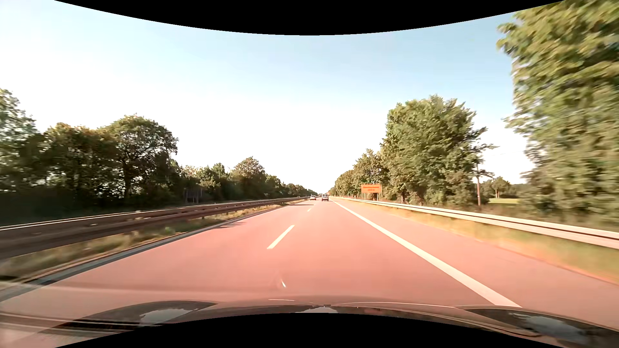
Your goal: Follow the waypoints while adhering to traffic rules and regulations
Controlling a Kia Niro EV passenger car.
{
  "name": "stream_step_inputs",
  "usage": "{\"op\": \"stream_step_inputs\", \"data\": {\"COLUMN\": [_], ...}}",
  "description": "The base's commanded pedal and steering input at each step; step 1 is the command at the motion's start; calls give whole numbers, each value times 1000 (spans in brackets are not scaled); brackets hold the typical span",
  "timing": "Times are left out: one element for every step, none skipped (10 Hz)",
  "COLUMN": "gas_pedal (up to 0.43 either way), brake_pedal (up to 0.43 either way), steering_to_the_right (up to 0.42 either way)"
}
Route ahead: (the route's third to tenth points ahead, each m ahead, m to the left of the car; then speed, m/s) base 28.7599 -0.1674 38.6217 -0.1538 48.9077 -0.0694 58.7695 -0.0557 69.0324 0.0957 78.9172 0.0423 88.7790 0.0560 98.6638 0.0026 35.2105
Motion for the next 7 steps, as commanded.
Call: {"op": "stream_step_inputs", "data": {"gas_pedal": [177,189,209,228,240,240,240], "brake_pedal": [6,6,6,6,6,6,6], "steering_to_the_right": [-2,-2,-3,-3,-3,-3,-3]}}
